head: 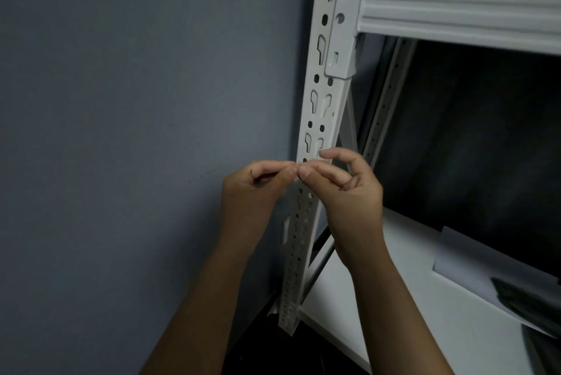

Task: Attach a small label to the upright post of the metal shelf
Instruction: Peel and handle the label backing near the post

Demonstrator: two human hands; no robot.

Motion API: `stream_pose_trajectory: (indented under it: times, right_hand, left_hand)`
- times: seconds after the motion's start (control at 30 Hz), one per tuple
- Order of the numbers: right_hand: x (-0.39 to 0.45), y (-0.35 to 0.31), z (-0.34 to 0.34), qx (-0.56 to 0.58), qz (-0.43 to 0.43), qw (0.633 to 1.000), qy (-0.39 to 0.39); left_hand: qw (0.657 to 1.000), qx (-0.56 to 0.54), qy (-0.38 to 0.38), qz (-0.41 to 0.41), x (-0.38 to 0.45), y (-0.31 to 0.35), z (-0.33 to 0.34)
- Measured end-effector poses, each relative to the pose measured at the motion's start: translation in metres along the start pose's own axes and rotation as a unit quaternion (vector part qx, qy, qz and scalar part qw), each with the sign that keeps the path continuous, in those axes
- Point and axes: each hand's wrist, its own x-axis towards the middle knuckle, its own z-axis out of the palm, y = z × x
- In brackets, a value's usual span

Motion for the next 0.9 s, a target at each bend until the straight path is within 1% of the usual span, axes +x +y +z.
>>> stream_pose_trajectory:
  times: [0.1,0.2,0.3,0.4,0.53,0.77,0.83,0.9]
  right_hand:
    - [0.003,-0.002,-0.007,-0.007,0.045,0.998,-0.031]
    - [0.001,-0.003,-0.010,0.037,0.074,0.995,-0.047]
    - [-0.004,-0.002,-0.008,0.081,0.083,0.993,-0.021]
    - [-0.010,-0.007,-0.006,0.106,0.093,0.990,0.008]
    - [-0.023,-0.032,-0.006,0.110,0.081,0.990,0.016]
    - [-0.055,-0.101,0.004,0.159,0.052,0.986,-0.003]
    - [-0.065,-0.123,0.005,0.143,0.031,0.989,-0.006]
    - [-0.075,-0.144,0.006,0.105,0.001,0.995,-0.001]
  left_hand:
    - [0.999,0.009,-0.040,-0.010,0.002,0.002,-0.006]
    - [0.997,0.018,-0.079,0.005,0.003,0.006,-0.009]
    - [0.996,0.021,-0.082,0.020,0.001,0.008,-0.006]
    - [0.998,0.015,-0.061,0.026,-0.005,0.017,0.000]
    - [0.998,0.032,-0.038,0.042,-0.012,0.044,0.006]
    - [0.995,0.050,-0.049,0.069,-0.029,0.118,0.016]
    - [0.994,0.056,-0.049,0.079,-0.036,0.139,0.018]
    - [0.992,0.064,-0.059,0.088,-0.043,0.159,0.020]
